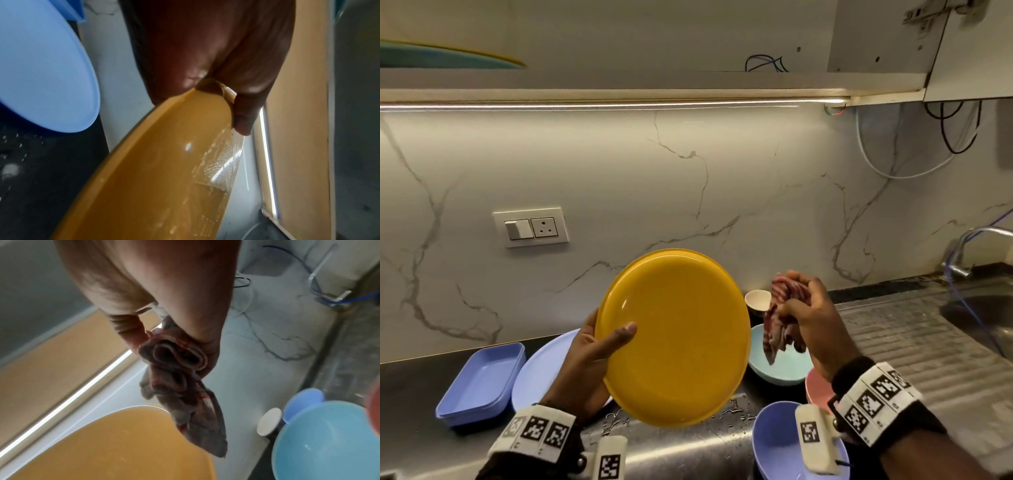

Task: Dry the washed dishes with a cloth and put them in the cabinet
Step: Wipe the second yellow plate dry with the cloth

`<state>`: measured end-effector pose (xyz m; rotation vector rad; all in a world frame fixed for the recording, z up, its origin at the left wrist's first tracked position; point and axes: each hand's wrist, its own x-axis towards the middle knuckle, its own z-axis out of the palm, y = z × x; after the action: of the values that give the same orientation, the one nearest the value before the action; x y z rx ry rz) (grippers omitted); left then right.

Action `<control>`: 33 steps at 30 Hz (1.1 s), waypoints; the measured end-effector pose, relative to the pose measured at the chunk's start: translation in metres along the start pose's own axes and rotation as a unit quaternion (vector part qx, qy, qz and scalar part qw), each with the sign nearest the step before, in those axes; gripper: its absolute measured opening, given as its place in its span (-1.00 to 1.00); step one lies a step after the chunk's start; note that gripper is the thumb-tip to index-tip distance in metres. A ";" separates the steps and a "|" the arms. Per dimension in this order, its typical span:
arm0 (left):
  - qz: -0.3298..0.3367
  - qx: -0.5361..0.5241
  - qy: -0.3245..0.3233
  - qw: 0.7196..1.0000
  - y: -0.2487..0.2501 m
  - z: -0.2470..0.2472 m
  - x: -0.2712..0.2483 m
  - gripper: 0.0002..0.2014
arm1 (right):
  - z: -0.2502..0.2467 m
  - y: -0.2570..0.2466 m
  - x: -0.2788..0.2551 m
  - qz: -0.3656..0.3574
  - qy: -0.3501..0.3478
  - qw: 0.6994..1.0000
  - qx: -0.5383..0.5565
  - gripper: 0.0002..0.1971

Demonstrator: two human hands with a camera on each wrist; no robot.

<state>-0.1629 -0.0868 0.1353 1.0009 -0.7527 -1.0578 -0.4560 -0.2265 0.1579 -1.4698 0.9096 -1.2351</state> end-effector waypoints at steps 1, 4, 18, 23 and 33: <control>0.000 0.014 -0.003 1.000 -0.001 0.002 -0.001 -0.30 | 0.005 -0.009 0.001 -0.038 -0.028 0.999 -0.026 -0.51; 0.025 0.030 -0.007 0.999 -0.002 0.016 -0.004 -0.52 | 0.033 -0.034 -0.002 -0.247 -0.088 0.954 -0.143 -0.44; 0.102 0.136 -0.034 0.985 0.000 0.045 -0.023 -0.51 | 0.095 -0.036 0.010 -0.376 -0.182 0.824 -0.383 -0.50; 0.114 0.156 -0.040 0.980 0.002 0.040 -0.029 -0.38 | 0.067 -0.020 0.029 -0.285 -0.107 0.911 -0.278 -0.55; 0.113 0.072 -0.038 0.990 0.011 0.035 -0.033 -0.58 | 0.032 0.062 0.011 -0.025 -0.078 0.978 -0.193 -0.47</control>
<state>-0.2002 -0.0643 0.1577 0.9768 -0.9919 -0.8576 -0.4194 -0.2458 0.0999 -1.8765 1.0511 -0.9957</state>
